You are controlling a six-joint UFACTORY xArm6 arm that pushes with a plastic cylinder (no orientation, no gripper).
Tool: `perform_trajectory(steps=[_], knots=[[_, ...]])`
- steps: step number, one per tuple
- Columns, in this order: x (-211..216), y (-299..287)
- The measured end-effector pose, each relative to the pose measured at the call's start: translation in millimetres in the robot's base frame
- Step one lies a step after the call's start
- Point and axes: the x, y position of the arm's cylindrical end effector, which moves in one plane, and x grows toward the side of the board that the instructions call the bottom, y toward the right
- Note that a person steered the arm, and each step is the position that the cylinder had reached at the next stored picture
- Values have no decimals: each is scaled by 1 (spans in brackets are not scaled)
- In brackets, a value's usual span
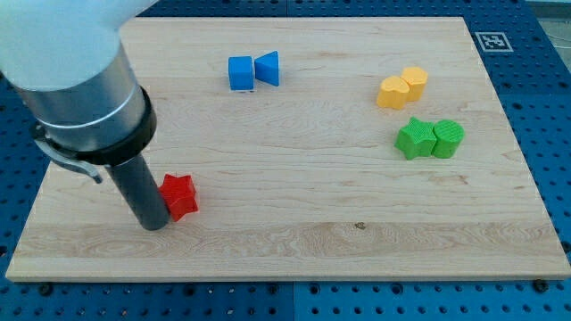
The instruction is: Slide the red star towards the center of the board
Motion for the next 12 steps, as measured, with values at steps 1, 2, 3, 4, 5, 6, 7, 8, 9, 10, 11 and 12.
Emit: perform_trajectory(steps=[1, 2, 3, 4, 5, 6, 7, 8, 9, 10, 11, 12], knots=[[1, 10], [1, 10], [1, 13], [0, 32], [0, 33], [0, 33], [0, 35], [0, 35], [0, 38], [-24, 35], [-28, 29], [-27, 5]])
